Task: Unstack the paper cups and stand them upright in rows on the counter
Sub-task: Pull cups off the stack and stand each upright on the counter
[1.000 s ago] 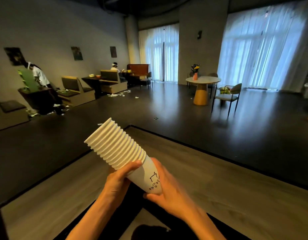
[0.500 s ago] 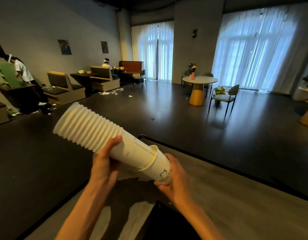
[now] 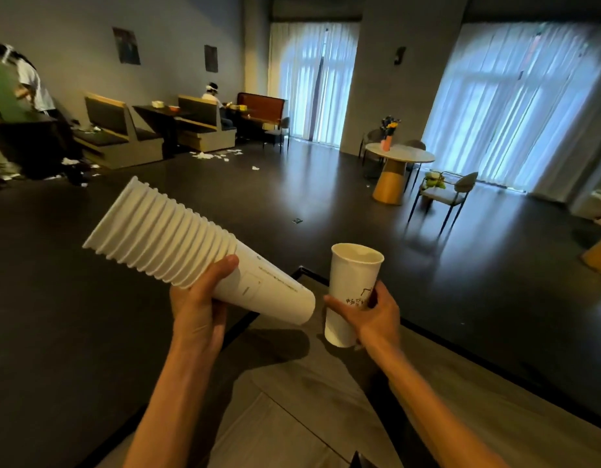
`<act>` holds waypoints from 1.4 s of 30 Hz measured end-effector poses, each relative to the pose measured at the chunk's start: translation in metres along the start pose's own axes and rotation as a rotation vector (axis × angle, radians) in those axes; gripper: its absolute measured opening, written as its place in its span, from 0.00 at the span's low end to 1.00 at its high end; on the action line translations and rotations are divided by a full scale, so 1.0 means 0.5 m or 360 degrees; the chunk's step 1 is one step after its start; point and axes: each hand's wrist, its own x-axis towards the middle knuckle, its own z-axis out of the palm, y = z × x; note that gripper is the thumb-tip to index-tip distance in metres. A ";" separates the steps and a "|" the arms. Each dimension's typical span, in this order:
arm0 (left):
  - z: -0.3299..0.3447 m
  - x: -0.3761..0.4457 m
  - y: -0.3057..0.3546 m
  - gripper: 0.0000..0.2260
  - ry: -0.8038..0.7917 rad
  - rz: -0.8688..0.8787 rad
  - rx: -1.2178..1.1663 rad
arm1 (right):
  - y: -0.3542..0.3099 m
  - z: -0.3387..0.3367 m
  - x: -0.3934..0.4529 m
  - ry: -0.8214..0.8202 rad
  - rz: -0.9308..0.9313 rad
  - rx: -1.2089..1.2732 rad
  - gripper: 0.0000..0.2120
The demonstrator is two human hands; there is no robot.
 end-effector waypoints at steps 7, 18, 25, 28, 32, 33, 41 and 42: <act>-0.048 0.038 -0.047 0.26 0.0067 -0.0024 0.0058 | 0.000 0.087 0.112 -0.0120 -0.0081 -0.0074 0.48; -0.069 0.080 -0.083 0.26 0.0037 -0.0097 0.0040 | 0.035 0.173 0.216 -0.0228 -0.0253 -0.0182 0.43; -0.077 0.084 -0.107 0.30 -0.0083 -0.0143 0.0093 | 0.085 0.185 0.213 -0.0343 -0.0228 -0.0231 0.43; -0.068 0.079 -0.113 0.35 -0.0118 -0.0182 0.0120 | 0.103 0.195 0.208 -0.0348 -0.0191 -0.0199 0.40; -0.056 0.073 -0.126 0.43 -0.0176 -0.0234 0.0137 | 0.109 0.200 0.208 -0.0346 -0.0190 -0.0142 0.40; -0.050 0.071 -0.129 0.39 -0.0169 -0.0230 0.0135 | 0.110 0.199 0.207 -0.0365 -0.0184 -0.0148 0.41; -0.023 0.044 -0.130 0.32 -0.0190 -0.0330 0.0069 | 0.098 0.118 0.137 -0.0270 0.0125 -0.0242 0.36; -0.018 0.039 -0.131 0.33 -0.0186 -0.0373 0.0036 | 0.088 0.097 0.116 -0.0282 0.0169 -0.0191 0.28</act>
